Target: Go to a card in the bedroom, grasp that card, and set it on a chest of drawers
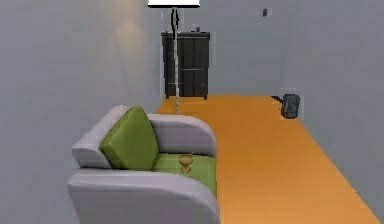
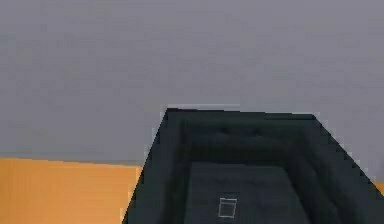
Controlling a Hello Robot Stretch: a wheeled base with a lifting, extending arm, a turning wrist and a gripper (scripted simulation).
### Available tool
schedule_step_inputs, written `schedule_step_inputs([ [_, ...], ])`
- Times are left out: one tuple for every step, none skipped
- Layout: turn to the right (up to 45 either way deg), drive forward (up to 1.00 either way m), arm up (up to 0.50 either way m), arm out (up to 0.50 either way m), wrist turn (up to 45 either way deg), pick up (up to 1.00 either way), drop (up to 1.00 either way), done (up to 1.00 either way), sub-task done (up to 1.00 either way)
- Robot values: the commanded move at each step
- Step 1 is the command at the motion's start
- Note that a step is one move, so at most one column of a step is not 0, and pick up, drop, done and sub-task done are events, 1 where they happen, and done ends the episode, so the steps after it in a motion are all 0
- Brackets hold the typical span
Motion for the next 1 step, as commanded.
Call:
schedule_step_inputs([
  [15.0,0.0,0.0,0.0,0.0,0.0,0.0,0.0,0.0],
])
